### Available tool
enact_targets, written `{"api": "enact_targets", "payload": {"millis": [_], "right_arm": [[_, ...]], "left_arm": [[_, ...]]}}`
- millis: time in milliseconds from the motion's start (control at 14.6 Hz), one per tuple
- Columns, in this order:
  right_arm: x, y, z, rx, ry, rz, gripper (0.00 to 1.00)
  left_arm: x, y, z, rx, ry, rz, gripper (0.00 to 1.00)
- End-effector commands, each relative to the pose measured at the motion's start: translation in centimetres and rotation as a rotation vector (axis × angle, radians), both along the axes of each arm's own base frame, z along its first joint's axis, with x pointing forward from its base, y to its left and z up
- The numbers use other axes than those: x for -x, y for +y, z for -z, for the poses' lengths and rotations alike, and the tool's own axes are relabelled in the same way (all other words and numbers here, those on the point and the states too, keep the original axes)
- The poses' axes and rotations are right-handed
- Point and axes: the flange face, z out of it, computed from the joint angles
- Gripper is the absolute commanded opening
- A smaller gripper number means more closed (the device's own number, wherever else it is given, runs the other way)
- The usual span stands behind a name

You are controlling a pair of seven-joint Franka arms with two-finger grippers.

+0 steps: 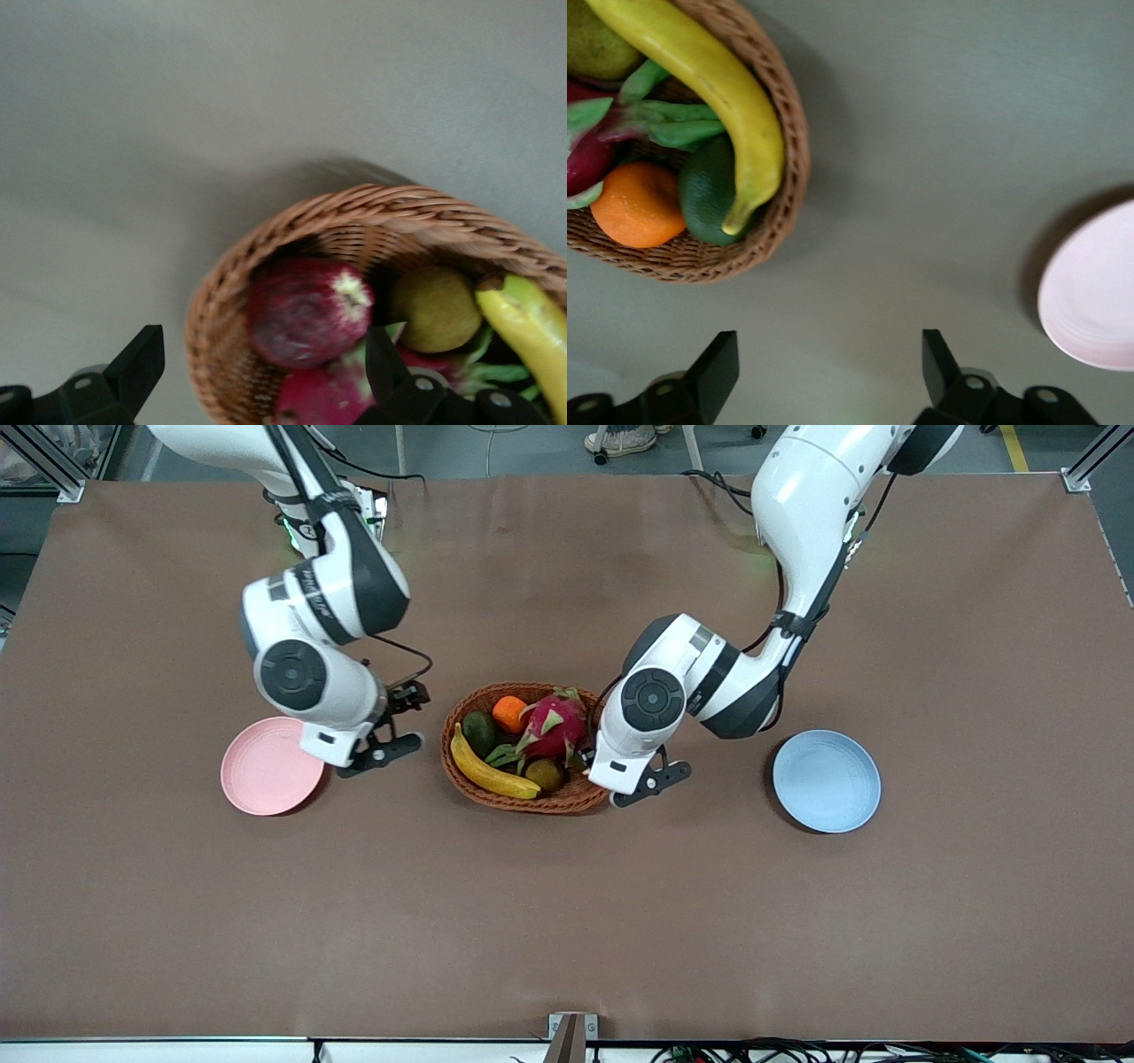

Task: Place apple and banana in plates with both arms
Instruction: 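Move the left gripper toward the red apple while the right gripper reaches the banana, then lower both grippers into the basket and close on apple and banana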

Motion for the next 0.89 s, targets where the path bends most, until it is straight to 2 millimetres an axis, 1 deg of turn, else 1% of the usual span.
{"api": "enact_targets", "payload": {"millis": [0,69,206,343,480,549,686,823], "right_arm": [[-0.2,0.8,1.6,-0.017,-0.01,0.004,0.87],[-0.2,1.4,2.7,-0.014,-0.009,-0.004,0.85],[0.0,2.8,4.0,-0.035,-0.017,-0.006,0.82],[0.0,3.8,5.3,-0.052,-0.021,0.015,0.82],[0.3,4.8,6.3,-0.056,-0.022,0.016,0.79],[0.4,5.2,6.8,-0.051,-0.023,0.025,0.79],[0.4,5.5,7.4,-0.048,-0.025,0.026,0.78],[0.5,5.5,7.7,-0.045,-0.022,0.025,0.75]], "left_arm": [[0.1,-2.0,1.6,0.031,0.0,-0.052,1.0],[0.0,-2.4,2.4,0.031,0.005,-0.066,1.0],[-0.2,-3.0,3.1,0.041,0.019,-0.105,1.0],[0.0,-3.1,3.9,0.035,0.031,-0.118,1.0],[0.3,-3.1,5.4,0.017,0.048,-0.132,1.0],[0.7,-3.4,6.1,0.009,0.056,-0.138,1.0],[1.1,-3.6,6.5,-0.004,0.066,-0.156,1.0],[1.2,-3.4,6.8,-0.016,0.075,-0.158,1.0]]}}
